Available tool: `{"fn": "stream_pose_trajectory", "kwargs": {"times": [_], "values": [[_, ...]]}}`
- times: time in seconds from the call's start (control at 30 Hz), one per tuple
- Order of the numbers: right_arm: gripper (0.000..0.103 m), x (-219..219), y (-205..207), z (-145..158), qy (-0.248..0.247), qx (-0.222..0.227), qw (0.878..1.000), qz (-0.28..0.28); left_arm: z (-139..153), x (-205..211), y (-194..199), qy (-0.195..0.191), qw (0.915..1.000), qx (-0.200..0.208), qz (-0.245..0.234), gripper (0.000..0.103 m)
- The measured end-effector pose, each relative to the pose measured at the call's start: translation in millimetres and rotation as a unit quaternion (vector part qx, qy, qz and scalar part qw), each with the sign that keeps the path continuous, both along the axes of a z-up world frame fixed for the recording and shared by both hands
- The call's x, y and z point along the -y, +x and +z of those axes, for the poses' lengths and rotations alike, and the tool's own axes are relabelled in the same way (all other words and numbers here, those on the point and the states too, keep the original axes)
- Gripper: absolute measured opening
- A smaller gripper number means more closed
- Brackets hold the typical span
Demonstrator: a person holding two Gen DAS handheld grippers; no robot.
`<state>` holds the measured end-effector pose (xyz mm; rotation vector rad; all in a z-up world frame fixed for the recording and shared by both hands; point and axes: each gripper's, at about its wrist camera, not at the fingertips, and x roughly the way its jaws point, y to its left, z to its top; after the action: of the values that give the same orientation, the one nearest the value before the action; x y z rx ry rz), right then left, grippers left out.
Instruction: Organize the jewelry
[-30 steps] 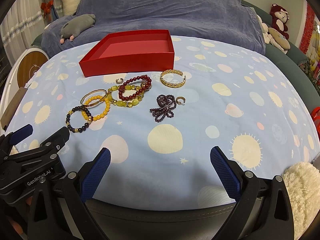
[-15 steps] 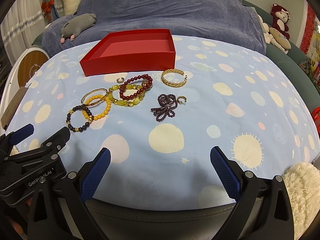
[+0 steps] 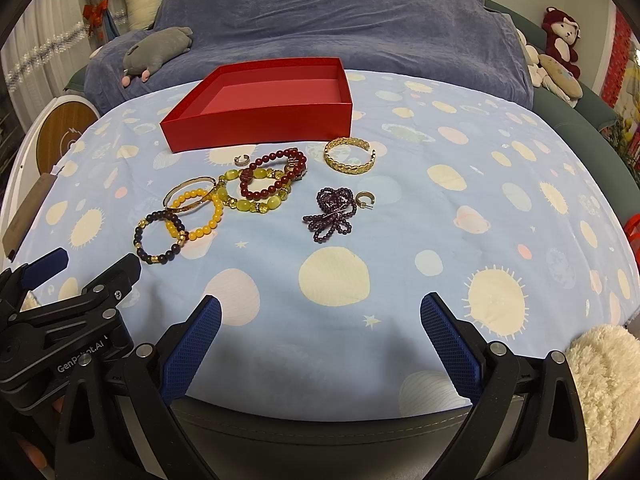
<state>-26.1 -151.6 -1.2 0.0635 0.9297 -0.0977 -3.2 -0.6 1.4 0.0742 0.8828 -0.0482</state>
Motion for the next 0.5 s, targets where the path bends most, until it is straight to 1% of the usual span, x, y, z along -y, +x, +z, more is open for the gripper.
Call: {"fn": "stream_pose_trajectory", "kwargs": {"times": [0.5], "values": [[0.096,-5.3,-0.3,-2.0,0.000,0.002,1.000,0.005,-0.4,-3.8,1.4,0.001,1.0000,0.000,0.002,0.091]]}}
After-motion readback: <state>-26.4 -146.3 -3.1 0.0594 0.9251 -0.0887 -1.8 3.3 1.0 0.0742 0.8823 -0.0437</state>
